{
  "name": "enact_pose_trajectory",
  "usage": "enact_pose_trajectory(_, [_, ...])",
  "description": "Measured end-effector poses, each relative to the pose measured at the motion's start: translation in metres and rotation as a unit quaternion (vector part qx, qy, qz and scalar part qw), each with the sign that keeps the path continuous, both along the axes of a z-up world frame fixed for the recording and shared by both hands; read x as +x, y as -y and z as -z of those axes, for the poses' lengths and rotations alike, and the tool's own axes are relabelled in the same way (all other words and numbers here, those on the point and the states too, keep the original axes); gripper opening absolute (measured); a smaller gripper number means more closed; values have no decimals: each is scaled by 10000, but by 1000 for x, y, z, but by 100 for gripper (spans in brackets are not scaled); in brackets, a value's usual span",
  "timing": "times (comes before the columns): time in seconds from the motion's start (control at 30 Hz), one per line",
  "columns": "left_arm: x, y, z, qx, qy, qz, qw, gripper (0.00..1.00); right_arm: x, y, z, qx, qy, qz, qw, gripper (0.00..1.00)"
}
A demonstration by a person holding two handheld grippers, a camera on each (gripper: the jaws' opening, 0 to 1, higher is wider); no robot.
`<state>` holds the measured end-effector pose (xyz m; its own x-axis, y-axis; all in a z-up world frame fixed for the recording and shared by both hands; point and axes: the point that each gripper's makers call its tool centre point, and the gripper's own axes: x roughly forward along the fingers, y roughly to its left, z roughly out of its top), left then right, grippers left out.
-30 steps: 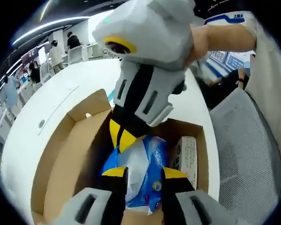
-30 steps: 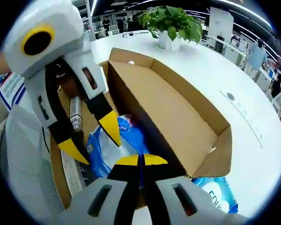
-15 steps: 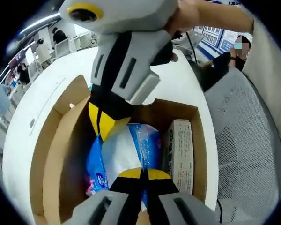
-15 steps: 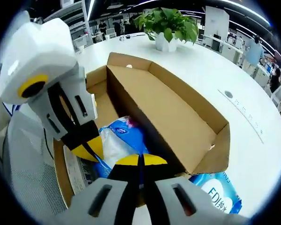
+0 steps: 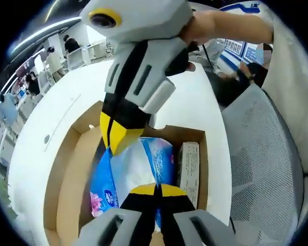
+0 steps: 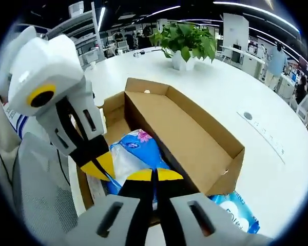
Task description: Operate the shoe box by opening the lid, removing the specified soft item, and placing it in the target area until the item is outside and the box remains undamaged.
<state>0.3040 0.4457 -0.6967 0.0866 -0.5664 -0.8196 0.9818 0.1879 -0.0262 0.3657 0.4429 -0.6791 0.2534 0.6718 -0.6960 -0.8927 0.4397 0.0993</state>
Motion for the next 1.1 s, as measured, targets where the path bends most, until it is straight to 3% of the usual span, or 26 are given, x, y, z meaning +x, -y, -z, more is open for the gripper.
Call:
enact_pose_trajectory(0.47, [-8,15,-52,-165,196,-17,9997,0,-6,5,-46,208,249,-194,9993,0])
enact_pose_trajectory(0.73, [-13,30,-62,-182,258,97,9995,0,-9,21,-57,204,278,-181,9992,0])
enact_pose_trajectory(1.1, [-15,65,-70,-241,325,331,9986,0,-11,62,-65,179,277,11,9995,0])
